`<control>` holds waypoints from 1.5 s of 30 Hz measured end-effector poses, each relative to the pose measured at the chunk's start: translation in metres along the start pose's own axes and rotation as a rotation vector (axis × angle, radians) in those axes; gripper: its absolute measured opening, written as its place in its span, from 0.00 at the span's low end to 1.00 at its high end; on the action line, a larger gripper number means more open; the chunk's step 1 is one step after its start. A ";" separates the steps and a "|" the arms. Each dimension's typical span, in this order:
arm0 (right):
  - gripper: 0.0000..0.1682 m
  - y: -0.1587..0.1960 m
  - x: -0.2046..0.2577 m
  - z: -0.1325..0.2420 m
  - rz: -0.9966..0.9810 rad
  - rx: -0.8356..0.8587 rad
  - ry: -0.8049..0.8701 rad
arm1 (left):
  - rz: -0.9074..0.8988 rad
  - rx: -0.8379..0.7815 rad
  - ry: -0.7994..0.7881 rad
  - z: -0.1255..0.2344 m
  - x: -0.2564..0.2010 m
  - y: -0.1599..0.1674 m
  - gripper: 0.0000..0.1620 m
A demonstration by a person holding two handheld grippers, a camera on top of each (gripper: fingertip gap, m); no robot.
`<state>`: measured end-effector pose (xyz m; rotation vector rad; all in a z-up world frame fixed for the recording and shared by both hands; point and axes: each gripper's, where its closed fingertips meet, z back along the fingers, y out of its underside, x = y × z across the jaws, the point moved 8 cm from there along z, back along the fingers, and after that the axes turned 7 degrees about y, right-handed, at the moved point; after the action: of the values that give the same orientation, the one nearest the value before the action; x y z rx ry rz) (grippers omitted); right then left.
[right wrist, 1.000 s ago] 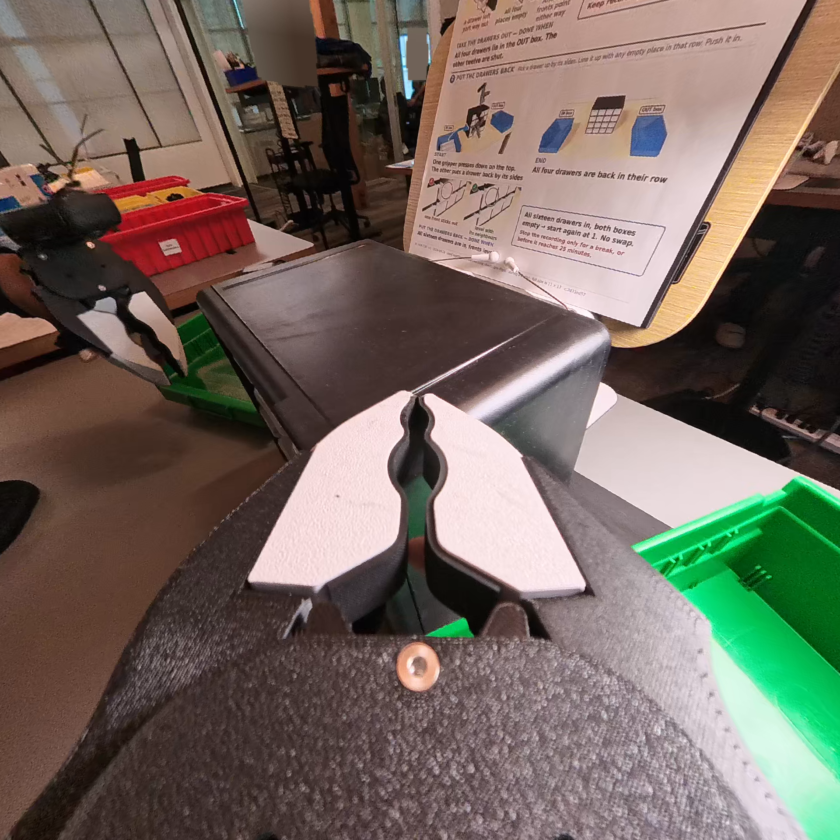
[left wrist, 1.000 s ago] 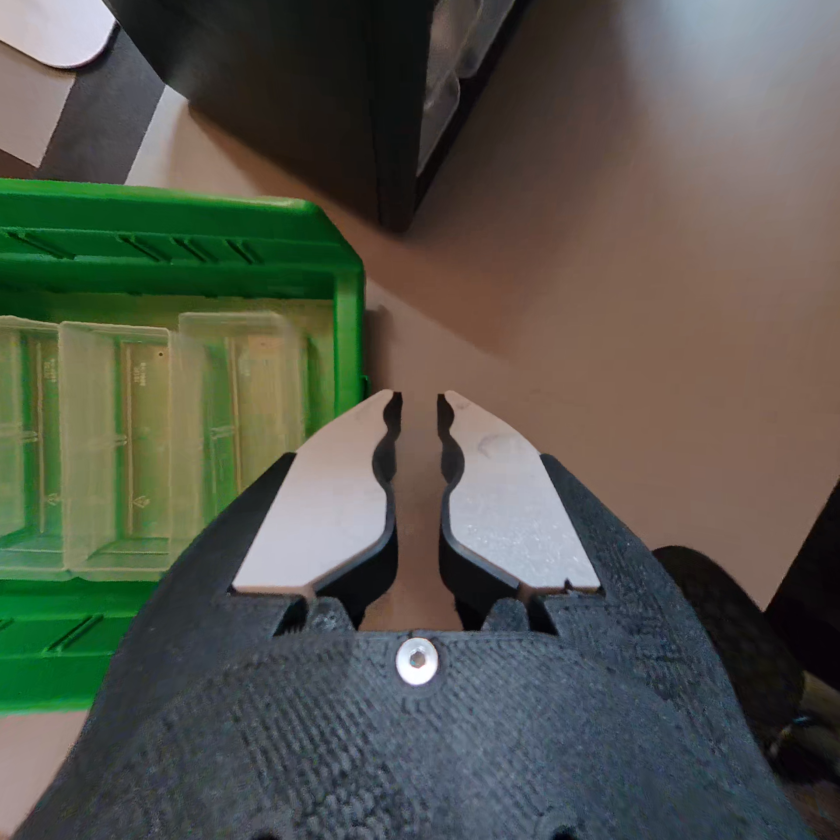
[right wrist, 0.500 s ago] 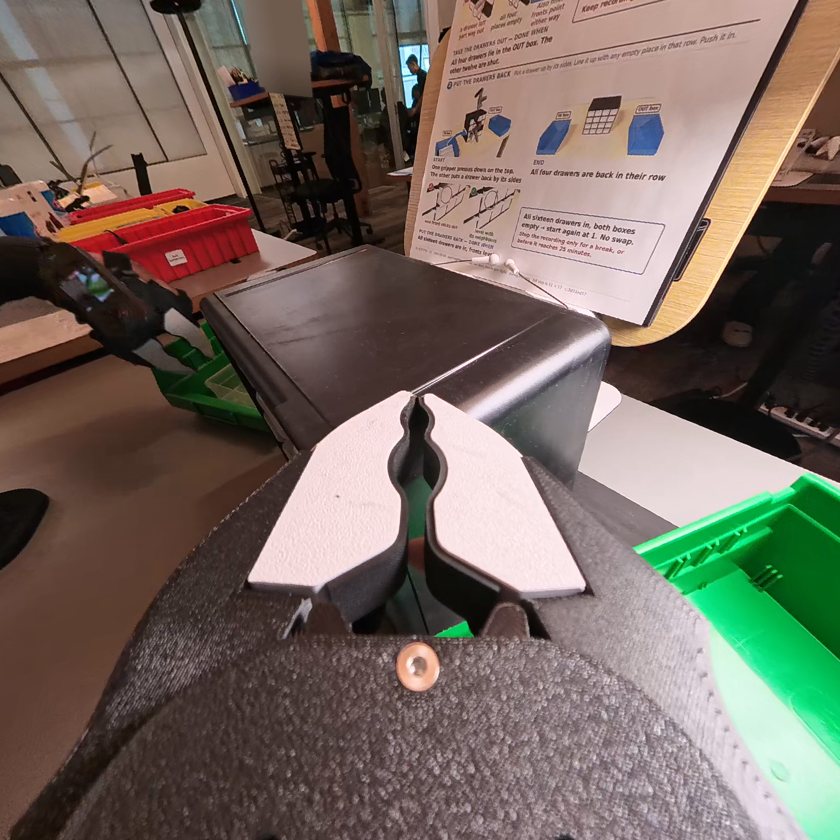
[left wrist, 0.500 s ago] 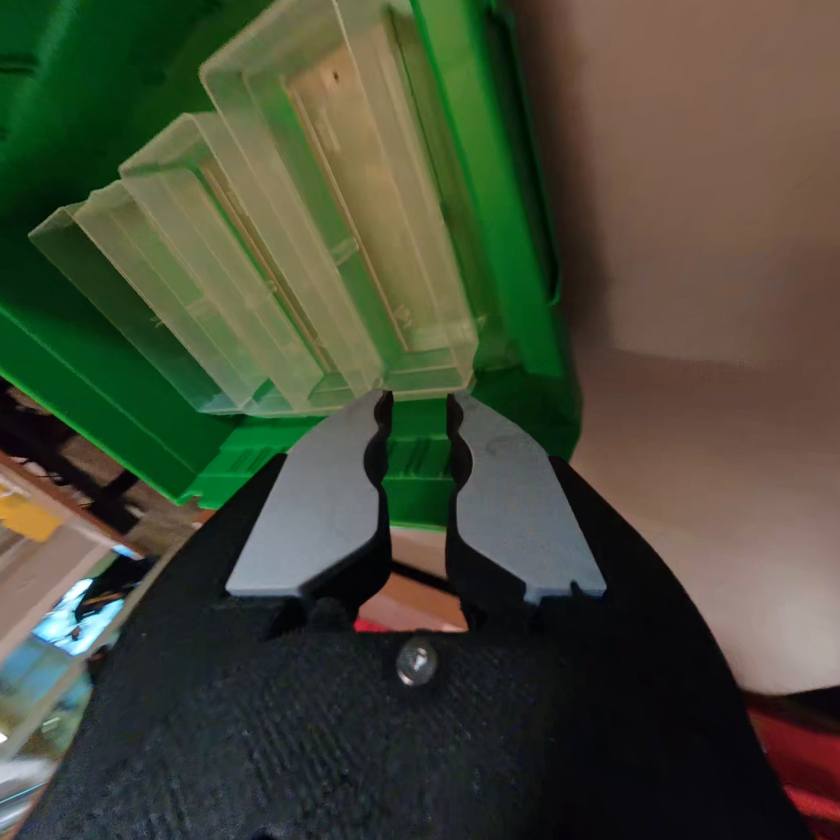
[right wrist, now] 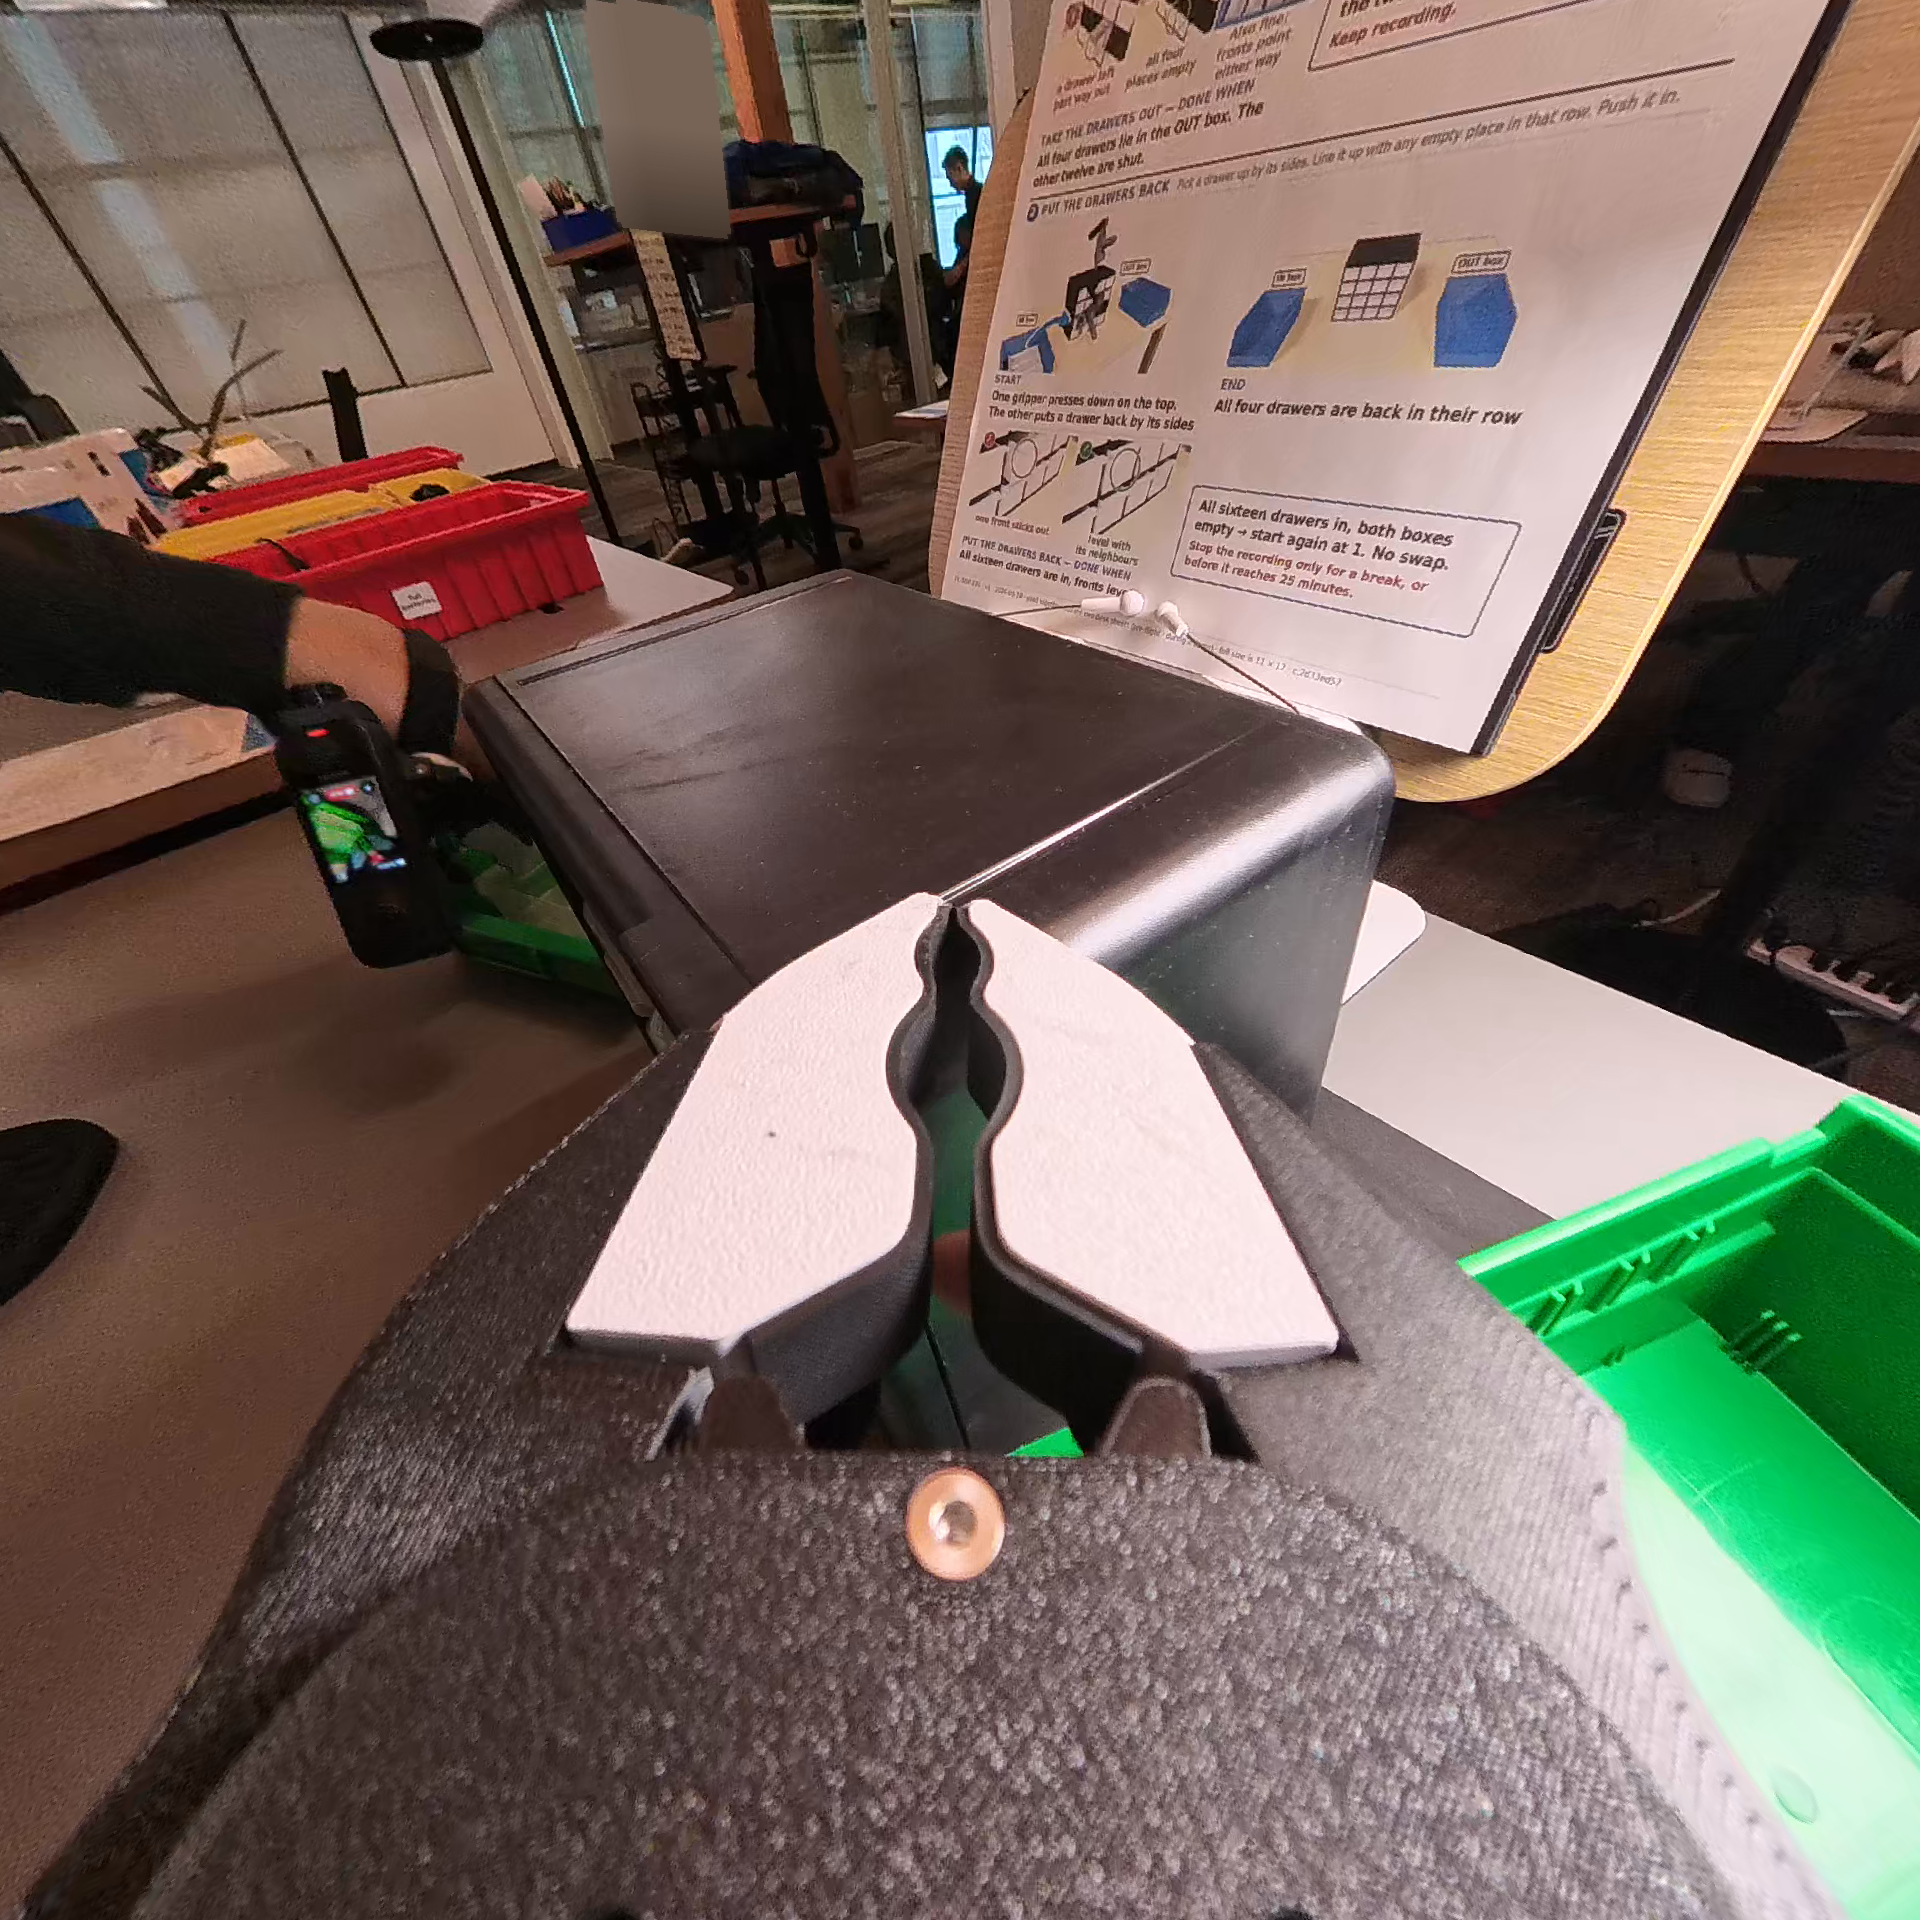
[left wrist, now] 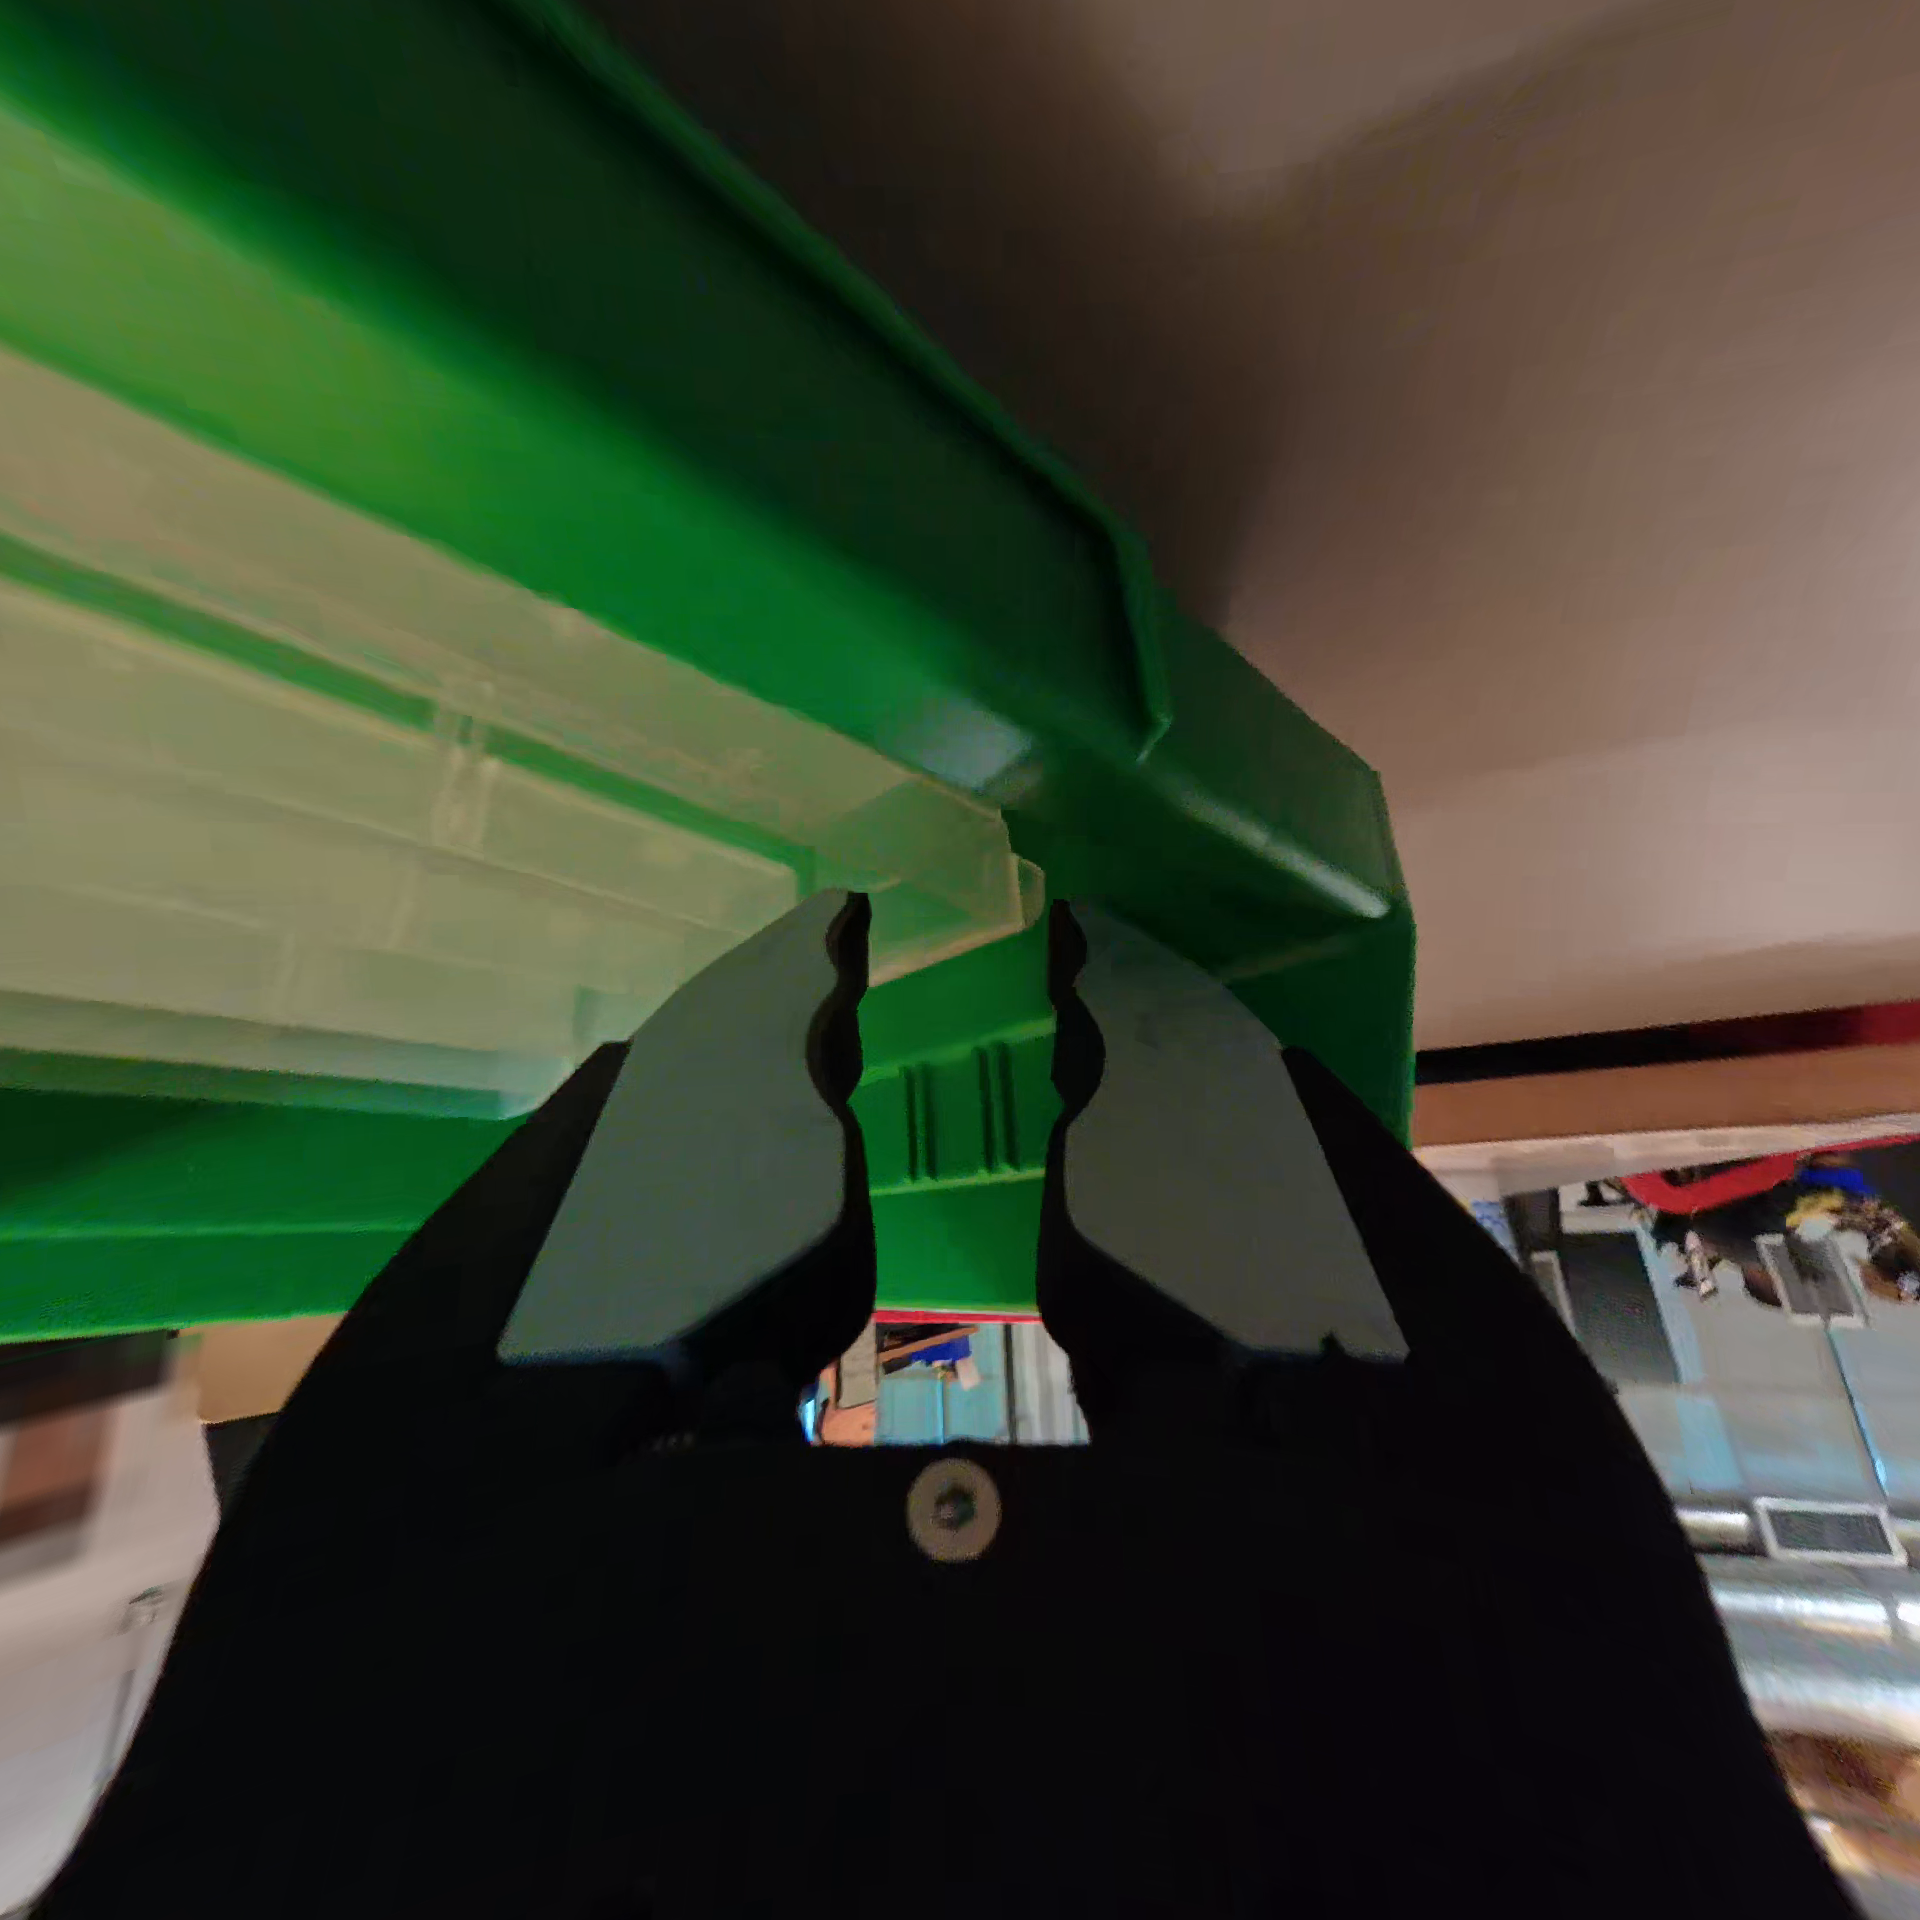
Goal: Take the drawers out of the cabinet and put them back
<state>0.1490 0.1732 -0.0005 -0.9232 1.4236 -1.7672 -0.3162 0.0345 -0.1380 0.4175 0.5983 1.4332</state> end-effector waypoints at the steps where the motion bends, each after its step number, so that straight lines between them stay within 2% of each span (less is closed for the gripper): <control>1: 0.00 0.000 0.000 0.000 0.001 0.000 0.000 | -0.018 0.016 0.003 -0.003 0.001 -0.001 0.20; 7: 0.00 0.000 -0.001 -0.001 0.003 -0.001 -0.006 | -0.054 0.078 0.026 -0.014 0.006 0.000 0.18; 11: 0.00 0.000 -0.001 -0.001 0.000 -0.002 -0.012 | 0.026 -0.001 0.049 -0.002 0.003 0.002 0.14; 13: 0.00 0.000 -0.001 -0.001 0.000 -0.002 -0.012 | 0.103 -0.100 0.075 0.013 -0.001 0.005 0.13; 20: 0.00 0.000 -0.001 -0.001 0.016 0.002 -0.001 | 0.355 -0.598 0.129 0.083 -0.021 0.015 0.11; 27: 0.00 0.000 0.000 0.000 0.016 -0.002 0.006 | 0.465 -0.912 0.119 0.132 -0.043 0.011 0.11; 31: 0.00 0.000 -0.001 -0.001 0.012 -0.005 0.001 | 0.480 -1.059 0.139 0.167 -0.064 -0.008 0.10; 37: 0.00 0.000 -0.001 0.000 0.010 -0.006 0.001 | 0.419 -1.177 0.255 0.218 -0.095 -0.053 0.10; 45: 0.00 0.000 0.000 0.000 0.020 -0.007 0.012 | 0.428 -1.097 0.234 0.251 -0.067 -0.078 0.10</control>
<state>0.1489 0.1729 -0.0008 -0.9010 1.4419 -1.7571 -0.1026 -0.0191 0.0211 -0.5312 -0.1722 1.9943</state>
